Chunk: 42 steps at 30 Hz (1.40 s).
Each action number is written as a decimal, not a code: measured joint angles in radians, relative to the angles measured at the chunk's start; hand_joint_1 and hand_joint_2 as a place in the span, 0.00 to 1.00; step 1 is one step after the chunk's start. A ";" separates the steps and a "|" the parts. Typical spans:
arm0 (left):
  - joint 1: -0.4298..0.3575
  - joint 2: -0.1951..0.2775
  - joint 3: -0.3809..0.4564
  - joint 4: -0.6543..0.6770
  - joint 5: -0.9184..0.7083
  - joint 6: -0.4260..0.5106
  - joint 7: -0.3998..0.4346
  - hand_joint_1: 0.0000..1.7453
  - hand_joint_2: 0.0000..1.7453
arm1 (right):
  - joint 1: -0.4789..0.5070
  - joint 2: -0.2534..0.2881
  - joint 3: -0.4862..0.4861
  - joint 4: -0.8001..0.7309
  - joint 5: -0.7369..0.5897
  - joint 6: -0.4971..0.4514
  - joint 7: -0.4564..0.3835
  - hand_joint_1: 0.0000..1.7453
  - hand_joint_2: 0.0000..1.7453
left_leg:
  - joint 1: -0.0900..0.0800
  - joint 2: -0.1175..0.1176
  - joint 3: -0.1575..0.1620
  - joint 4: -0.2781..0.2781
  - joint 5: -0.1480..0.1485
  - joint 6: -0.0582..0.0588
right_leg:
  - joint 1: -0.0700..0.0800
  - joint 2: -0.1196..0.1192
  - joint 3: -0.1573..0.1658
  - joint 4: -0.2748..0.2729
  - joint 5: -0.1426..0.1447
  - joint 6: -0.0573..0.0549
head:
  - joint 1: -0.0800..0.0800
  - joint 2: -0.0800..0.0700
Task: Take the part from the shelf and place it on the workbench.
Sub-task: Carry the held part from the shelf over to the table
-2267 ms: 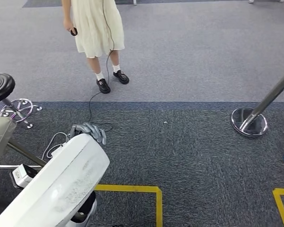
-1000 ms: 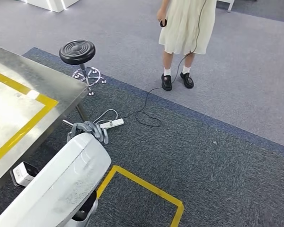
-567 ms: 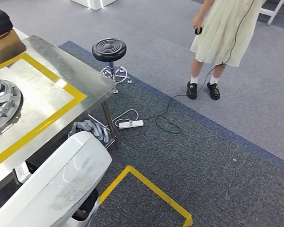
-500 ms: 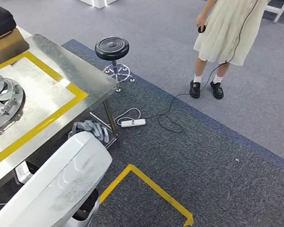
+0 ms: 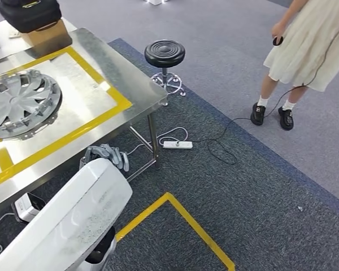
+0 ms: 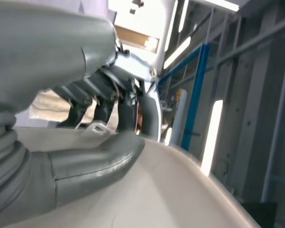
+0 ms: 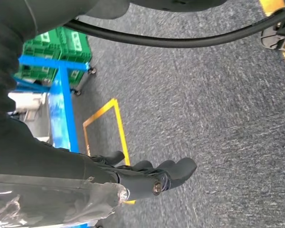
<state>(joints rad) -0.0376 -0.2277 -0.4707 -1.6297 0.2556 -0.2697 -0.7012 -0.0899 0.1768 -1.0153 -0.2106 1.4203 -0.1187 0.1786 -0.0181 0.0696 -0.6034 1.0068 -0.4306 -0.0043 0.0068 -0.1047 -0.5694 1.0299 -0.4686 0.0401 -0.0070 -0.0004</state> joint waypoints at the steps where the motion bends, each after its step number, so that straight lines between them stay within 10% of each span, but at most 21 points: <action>1: 0.000 0.000 0.000 0.000 0.000 0.000 0.000 0.89 1.00 | -0.001 0.000 0.000 0.000 0.000 0.000 0.000 0.00 1.00 | 0.002 -0.012 -0.001 0.000 0.002 0.005 | 0.000 -0.008 0.003 -0.002 -0.001 0.005 | 0.001 0.000; 5: -0.001 -0.002 -0.001 0.000 0.001 -0.001 0.000 0.89 1.00 | -0.003 -0.001 0.000 -0.001 0.000 0.001 -0.003 0.00 1.00 | 0.014 -0.059 0.000 -0.006 0.009 0.022 | -0.005 0.080 -0.047 0.116 -0.071 0.027 | 0.011 0.000; 8: -0.001 -0.002 -0.002 0.002 0.003 -0.001 0.000 0.89 1.00 | 0.002 -0.001 0.000 -0.001 0.000 0.004 -0.004 0.00 1.00 | 0.015 -0.102 0.000 -0.005 0.010 0.026 | -0.006 0.101 -0.129 0.273 -0.124 0.030 | 0.016 0.000; 14: -0.002 -0.002 -0.002 0.003 0.005 -0.002 0.000 0.89 1.00 | 0.001 -0.001 0.000 0.000 0.000 0.004 -0.008 0.00 1.00 | 0.017 -0.184 -0.004 0.000 0.013 0.005 | -0.024 0.180 -0.011 0.007 0.008 0.026 | 0.018 0.000; 17: -0.001 0.000 -0.001 0.003 0.005 -0.002 0.000 0.89 1.00 | -0.003 0.000 0.000 0.000 0.000 0.005 -0.009 0.00 1.00 | 0.020 -0.200 -0.011 -0.004 0.019 -0.012 | -0.022 0.162 -0.006 0.000 0.009 0.004 | 0.017 0.000; 21: -0.003 0.000 0.000 0.003 0.005 -0.002 0.000 0.89 1.00 | -0.001 0.001 0.000 0.000 0.000 0.004 -0.010 0.00 1.00 | 0.016 -0.101 -0.091 0.157 -0.072 -0.030 | -0.022 0.113 -0.002 -0.006 0.010 -0.018 | 0.000 0.000; 24: -0.002 0.001 0.000 0.004 0.005 -0.002 0.000 0.89 1.00 | 0.003 0.001 0.000 0.000 0.001 0.004 -0.010 0.00 1.00 | 0.018 -0.083 -0.153 0.275 -0.098 -0.032 | -0.019 0.069 -0.001 -0.006 0.006 -0.021 | -0.001 0.000; 27: -0.002 0.001 0.000 0.004 0.005 -0.004 0.000 0.89 1.00 | 0.002 0.001 0.000 0.000 0.002 0.004 -0.011 0.00 1.00 | 0.014 -0.042 -0.069 0.120 -0.009 -0.022 | -0.015 0.033 0.008 -0.006 -0.001 -0.015 | -0.002 0.000; 30: -0.002 0.000 -0.001 0.003 0.006 -0.007 0.000 0.89 1.00 | 0.002 0.000 0.000 0.000 0.003 0.004 -0.010 0.00 1.00 | 0.004 0.005 -0.008 0.004 0.011 -0.006 | -0.003 0.004 0.016 -0.005 -0.012 -0.001 | -0.002 0.000; 32: -0.001 0.000 0.000 0.003 0.007 -0.007 0.000 0.89 1.00 | -0.001 0.000 -0.001 -0.001 0.003 0.004 -0.010 0.00 1.00 | 0.007 -0.018 -0.009 -0.003 0.010 0.004 | -0.001 -0.011 0.023 -0.008 -0.016 0.009 | 0.000 0.000; 34: 0.000 -0.001 0.000 0.003 0.007 -0.008 0.000 0.89 1.00 | -0.004 -0.001 0.000 -0.001 0.003 0.004 -0.012 0.00 1.00 | 0.014 -0.043 -0.007 -0.007 0.013 0.014 | -0.003 0.028 0.013 0.025 -0.042 0.020 | 0.005 0.000; 38: -0.001 -0.002 -0.001 0.004 0.007 -0.009 0.000 0.89 1.00 | 0.002 -0.001 0.000 -0.001 0.003 0.008 -0.013 0.00 1.00 | 0.017 -0.096 -0.007 -0.008 0.016 0.025 | -0.005 0.100 -0.103 0.258 -0.141 0.028 | 0.016 0.000; 40: -0.001 -0.002 -0.001 0.004 0.007 -0.009 0.000 0.89 1.00 | 0.004 -0.001 0.000 -0.001 0.003 0.008 -0.013 0.00 1.00 | 0.018 -0.127 -0.005 -0.007 0.017 0.024 | -0.008 0.104 -0.112 0.252 -0.108 0.028 | 0.016 0.000; 42: -0.001 -0.002 -0.001 0.004 0.007 -0.010 0.000 0.89 1.00 | 0.003 -0.001 0.000 -0.001 0.003 0.008 -0.012 0.00 1.00 | 0.020 -0.157 -0.004 -0.006 0.017 0.018 | -0.016 0.133 -0.059 0.123 -0.032 0.029 | 0.017 0.000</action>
<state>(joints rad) -0.0382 -0.2295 -0.4715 -1.6258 0.2628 -0.2792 -0.7012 -0.0868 0.1759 -1.0156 -0.2117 1.4237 -0.1106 0.1663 0.0019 -0.0878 -0.6072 1.0004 -0.4132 0.0133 -0.0092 0.0285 -0.6288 1.1526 -0.5009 0.0695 0.0101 -0.0004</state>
